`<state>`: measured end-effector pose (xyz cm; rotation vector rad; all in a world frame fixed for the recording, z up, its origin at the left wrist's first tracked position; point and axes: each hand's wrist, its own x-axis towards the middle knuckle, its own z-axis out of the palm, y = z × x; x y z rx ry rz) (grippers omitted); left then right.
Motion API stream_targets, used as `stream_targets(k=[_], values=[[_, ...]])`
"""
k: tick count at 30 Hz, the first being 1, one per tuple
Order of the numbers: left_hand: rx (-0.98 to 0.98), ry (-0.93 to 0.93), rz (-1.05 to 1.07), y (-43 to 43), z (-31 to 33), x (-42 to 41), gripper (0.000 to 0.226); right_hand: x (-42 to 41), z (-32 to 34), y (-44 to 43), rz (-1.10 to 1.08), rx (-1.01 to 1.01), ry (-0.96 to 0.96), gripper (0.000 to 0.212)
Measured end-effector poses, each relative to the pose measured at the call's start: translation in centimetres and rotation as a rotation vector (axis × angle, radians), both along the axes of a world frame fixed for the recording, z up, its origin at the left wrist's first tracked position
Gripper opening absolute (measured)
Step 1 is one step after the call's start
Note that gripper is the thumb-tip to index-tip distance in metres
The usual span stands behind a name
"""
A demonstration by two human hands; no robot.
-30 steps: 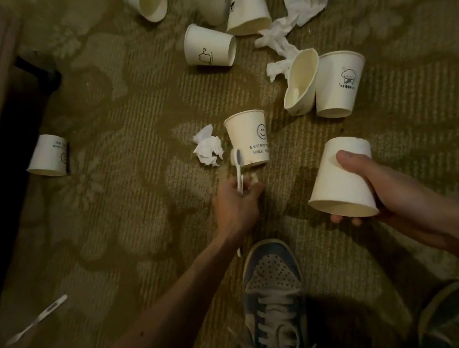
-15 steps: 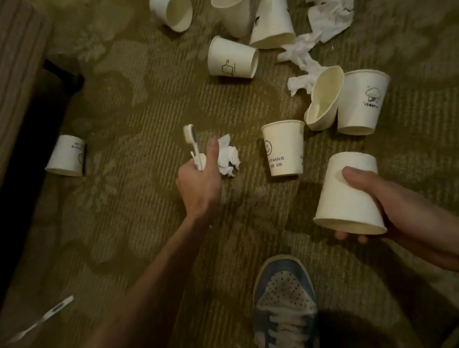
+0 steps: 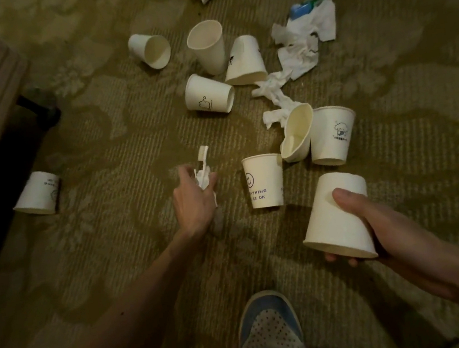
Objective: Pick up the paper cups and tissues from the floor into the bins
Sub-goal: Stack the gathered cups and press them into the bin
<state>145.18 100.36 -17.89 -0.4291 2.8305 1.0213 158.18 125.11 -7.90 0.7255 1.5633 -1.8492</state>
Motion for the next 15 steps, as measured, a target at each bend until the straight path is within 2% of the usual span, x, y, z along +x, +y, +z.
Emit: stream_targets(k=[2, 5, 10, 15], values=[[0.077, -0.023, -0.005, -0.2, 0.1, -0.2, 0.039, 0.0, 0.0, 0.2, 0.0, -0.003, -0.002, 0.061], [0.111, -0.044, -0.01, -0.5, 0.3, -0.5, 0.014, 0.1, -0.2, 0.5, -0.011, 0.001, -0.007, 0.067], [0.43, -0.14, 0.03, 1.1, 1.4, -0.5, 0.032, 0.2, -0.4, 1.1, -0.028, -0.005, -0.013, 0.07], [0.729, -0.308, 0.187, 3.2, 3.1, -1.4, 0.039, 0.0, -1.1, 1.7, -0.068, -0.064, -0.021, 0.062]])
